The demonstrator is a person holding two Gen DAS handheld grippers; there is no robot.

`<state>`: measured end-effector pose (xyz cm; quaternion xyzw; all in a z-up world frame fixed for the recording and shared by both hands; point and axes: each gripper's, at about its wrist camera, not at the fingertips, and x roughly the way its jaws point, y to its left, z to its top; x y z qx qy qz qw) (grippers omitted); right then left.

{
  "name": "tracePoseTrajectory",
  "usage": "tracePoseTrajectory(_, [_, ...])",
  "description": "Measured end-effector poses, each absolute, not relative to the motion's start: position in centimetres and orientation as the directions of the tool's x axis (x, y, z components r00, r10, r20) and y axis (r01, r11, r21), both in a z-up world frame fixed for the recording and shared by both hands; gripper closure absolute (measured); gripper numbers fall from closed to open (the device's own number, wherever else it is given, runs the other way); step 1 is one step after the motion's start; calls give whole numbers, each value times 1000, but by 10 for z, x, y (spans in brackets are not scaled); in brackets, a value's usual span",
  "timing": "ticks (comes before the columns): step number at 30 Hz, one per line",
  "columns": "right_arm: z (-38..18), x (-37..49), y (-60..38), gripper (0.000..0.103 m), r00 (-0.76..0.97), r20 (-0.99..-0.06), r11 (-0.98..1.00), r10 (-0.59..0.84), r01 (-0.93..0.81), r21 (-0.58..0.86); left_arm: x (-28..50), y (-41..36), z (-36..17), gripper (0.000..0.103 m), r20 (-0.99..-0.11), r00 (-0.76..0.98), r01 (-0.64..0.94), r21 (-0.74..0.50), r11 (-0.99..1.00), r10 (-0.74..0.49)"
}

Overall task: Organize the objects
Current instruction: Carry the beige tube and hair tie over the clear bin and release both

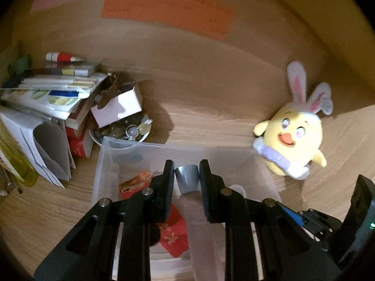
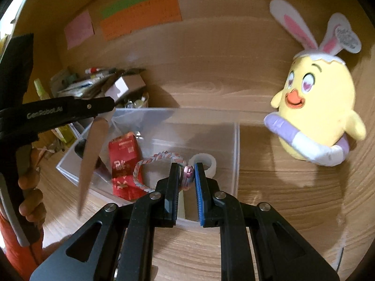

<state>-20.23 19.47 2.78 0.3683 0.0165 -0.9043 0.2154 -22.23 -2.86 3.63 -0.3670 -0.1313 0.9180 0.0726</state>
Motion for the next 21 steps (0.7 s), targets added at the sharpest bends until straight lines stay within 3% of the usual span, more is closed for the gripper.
tracePoseTrajectory(6, [18,-211,188,91,-614,-699,-906,-366,407,117,-236,-28,23,82,-698,-673,-39,-295,-955,244])
tracePoseTrajectory(21, [13,-212,182,88,-594,-728,-907,-343,410,94,-212,-3,36,82,-691,-682,-113,-222,-968,239])
